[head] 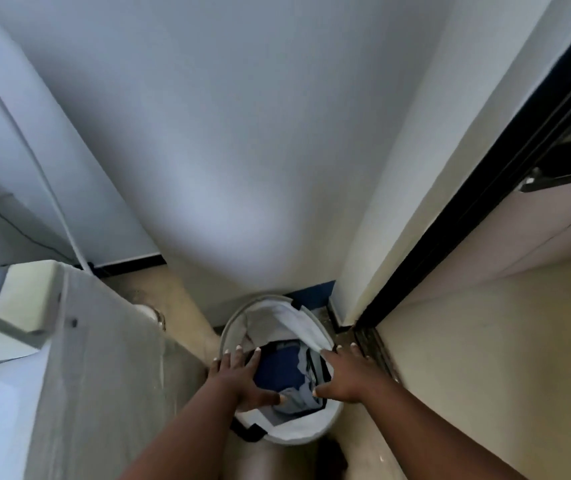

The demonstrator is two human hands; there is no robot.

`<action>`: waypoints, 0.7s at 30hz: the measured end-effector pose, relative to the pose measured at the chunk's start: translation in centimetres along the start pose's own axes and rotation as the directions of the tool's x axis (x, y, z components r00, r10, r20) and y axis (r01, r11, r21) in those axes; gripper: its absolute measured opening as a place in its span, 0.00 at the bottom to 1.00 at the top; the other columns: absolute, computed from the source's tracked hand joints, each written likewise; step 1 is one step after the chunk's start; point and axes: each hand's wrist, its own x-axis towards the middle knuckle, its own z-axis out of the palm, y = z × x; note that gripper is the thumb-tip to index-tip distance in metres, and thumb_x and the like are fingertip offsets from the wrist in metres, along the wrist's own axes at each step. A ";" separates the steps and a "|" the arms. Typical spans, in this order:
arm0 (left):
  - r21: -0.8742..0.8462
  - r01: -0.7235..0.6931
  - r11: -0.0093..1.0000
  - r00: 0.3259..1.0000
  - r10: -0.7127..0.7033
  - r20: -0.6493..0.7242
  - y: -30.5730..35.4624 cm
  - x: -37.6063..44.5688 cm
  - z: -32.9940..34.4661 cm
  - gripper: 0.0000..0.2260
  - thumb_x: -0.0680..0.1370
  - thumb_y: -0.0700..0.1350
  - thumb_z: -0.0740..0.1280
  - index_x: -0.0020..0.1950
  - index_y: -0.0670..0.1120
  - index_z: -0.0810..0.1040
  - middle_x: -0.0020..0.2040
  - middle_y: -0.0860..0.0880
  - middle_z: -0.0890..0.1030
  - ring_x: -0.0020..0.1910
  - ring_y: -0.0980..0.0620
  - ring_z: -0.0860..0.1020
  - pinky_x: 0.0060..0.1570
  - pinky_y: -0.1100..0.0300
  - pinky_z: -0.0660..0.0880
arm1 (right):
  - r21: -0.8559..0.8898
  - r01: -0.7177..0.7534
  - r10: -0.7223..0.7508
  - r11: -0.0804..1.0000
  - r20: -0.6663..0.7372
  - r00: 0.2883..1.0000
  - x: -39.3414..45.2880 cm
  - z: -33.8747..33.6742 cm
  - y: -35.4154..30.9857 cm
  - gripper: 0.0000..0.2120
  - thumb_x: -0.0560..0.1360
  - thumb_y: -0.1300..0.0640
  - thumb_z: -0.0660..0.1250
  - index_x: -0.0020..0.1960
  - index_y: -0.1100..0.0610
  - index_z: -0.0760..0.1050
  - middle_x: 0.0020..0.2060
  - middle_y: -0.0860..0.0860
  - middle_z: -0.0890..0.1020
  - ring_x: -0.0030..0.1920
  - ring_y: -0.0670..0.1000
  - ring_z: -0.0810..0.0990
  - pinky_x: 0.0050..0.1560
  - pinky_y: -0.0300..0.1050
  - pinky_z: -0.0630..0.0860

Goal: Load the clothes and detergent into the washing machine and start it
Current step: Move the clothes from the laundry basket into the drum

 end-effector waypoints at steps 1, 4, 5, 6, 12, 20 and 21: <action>-0.008 0.012 1.000 1.000 -0.012 0.010 -0.1 0.9 0.2 0.49 0.69 0.74 0.59 0.77 0.55 0.35 0.78 0.45 0.37 0.77 0.42 0.38 0.74 0.45 0.39 | 0.033 0.017 -0.018 0.999 0.029 0.999 1.5 0.3 0.3 0.40 0.70 0.40 0.65 0.77 0.48 0.54 0.76 0.53 0.58 0.76 0.58 0.52 0.73 0.54 0.56; -0.034 0.056 0.998 0.998 -0.055 0.040 0.0 3.3 0.4 0.51 0.68 0.74 0.61 0.77 0.53 0.34 0.78 0.45 0.36 0.77 0.43 0.37 0.74 0.46 0.37 | 0.020 0.058 -0.060 0.998 0.125 0.990 5.4 1.3 1.3 0.43 0.70 0.38 0.65 0.78 0.49 0.51 0.77 0.54 0.55 0.76 0.58 0.51 0.74 0.54 0.56; -0.038 0.075 0.996 0.996 -0.073 0.058 0.2 4.2 0.7 0.52 0.67 0.74 0.62 0.77 0.52 0.34 0.78 0.45 0.36 0.77 0.42 0.37 0.74 0.45 0.37 | -0.001 0.067 -0.066 0.998 0.157 0.985 6.5 1.8 1.8 0.44 0.71 0.37 0.66 0.79 0.49 0.49 0.78 0.53 0.52 0.77 0.59 0.49 0.75 0.55 0.54; -0.047 0.093 0.995 0.993 -0.089 0.075 0.5 5.2 1.1 0.54 0.67 0.74 0.62 0.77 0.52 0.34 0.78 0.45 0.36 0.77 0.42 0.37 0.74 0.45 0.37 | -0.016 0.077 -0.073 0.997 0.180 0.981 7.6 2.2 2.3 0.44 0.71 0.37 0.66 0.79 0.49 0.48 0.78 0.53 0.51 0.77 0.59 0.48 0.75 0.56 0.53; -0.127 0.097 0.987 0.987 -0.079 0.139 3.6 11.8 5.4 0.57 0.64 0.75 0.64 0.77 0.53 0.32 0.78 0.45 0.35 0.76 0.42 0.35 0.73 0.44 0.37 | -0.100 0.119 -0.094 0.988 0.229 0.969 13.0 5.4 4.4 0.46 0.70 0.33 0.64 0.79 0.48 0.47 0.78 0.54 0.53 0.77 0.59 0.48 0.74 0.56 0.56; -0.084 0.037 0.996 0.980 -0.020 0.198 3.1 20.3 13.0 0.62 0.61 0.74 0.69 0.77 0.50 0.32 0.78 0.42 0.35 0.76 0.38 0.37 0.74 0.41 0.41 | -0.199 0.149 -0.112 0.969 0.183 0.977 21.6 12.3 3.7 0.43 0.73 0.42 0.67 0.78 0.49 0.47 0.78 0.55 0.52 0.76 0.61 0.53 0.70 0.56 0.62; -0.086 0.042 0.995 0.980 -0.024 0.199 2.6 21.6 14.0 0.62 0.61 0.73 0.69 0.77 0.49 0.32 0.78 0.42 0.36 0.76 0.38 0.38 0.74 0.41 0.42 | -0.222 0.150 -0.109 0.963 0.186 0.976 22.9 13.1 3.7 0.43 0.73 0.43 0.68 0.78 0.49 0.46 0.78 0.55 0.51 0.76 0.61 0.52 0.71 0.56 0.61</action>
